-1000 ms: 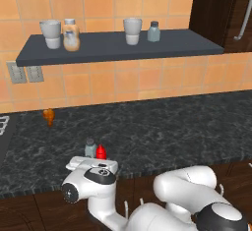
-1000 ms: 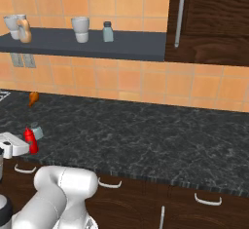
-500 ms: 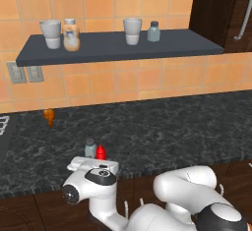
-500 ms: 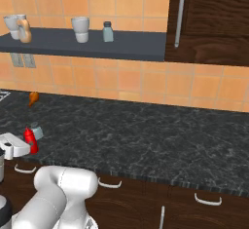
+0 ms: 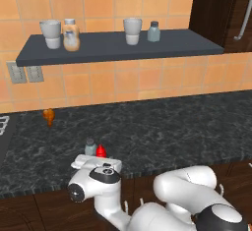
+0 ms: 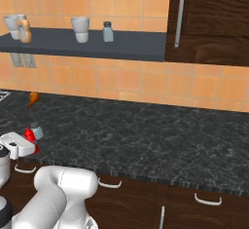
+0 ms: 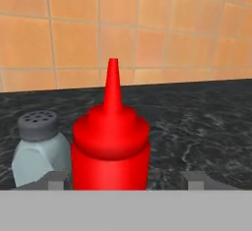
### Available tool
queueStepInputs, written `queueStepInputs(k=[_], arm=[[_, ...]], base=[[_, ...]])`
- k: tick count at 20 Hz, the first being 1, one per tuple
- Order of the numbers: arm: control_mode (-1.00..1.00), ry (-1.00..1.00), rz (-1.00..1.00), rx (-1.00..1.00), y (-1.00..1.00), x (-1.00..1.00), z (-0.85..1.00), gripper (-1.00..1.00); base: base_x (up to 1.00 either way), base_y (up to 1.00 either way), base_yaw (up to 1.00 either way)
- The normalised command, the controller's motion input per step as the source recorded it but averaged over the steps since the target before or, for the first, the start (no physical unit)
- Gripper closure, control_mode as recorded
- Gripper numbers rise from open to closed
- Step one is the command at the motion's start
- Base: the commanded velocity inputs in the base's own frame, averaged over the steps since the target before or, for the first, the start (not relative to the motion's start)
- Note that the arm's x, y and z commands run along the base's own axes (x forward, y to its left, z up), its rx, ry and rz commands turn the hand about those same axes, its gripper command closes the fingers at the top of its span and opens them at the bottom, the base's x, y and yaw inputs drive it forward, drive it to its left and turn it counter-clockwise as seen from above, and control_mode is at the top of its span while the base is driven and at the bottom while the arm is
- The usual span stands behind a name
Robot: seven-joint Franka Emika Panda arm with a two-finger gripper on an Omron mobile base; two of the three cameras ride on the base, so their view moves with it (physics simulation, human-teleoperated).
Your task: Put the shaker and condiment bottle from the counter next to their counterparts in the cabinet.
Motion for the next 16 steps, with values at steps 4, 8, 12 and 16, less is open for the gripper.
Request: queueStepInputs(k=[4,8,12,16], arm=[[-1.00,-0.04,0.01,0.00,-0.01,0.05,-0.01,1.00],[-1.00,-0.18,0.09,0.00,0.00,-0.43,0.11,1.00],[-1.00,-0.19,0.01,-0.01,-0.03,-0.47,0.56,1.00],[-1.00,-0.01,0.00,0.01,-0.01,-0.37,1.00,1.00]], base=[[0.00,0.00,0.00],[0.00,0.00,0.00],[0.00,0.00,0.00],[0.00,0.00,0.00]])
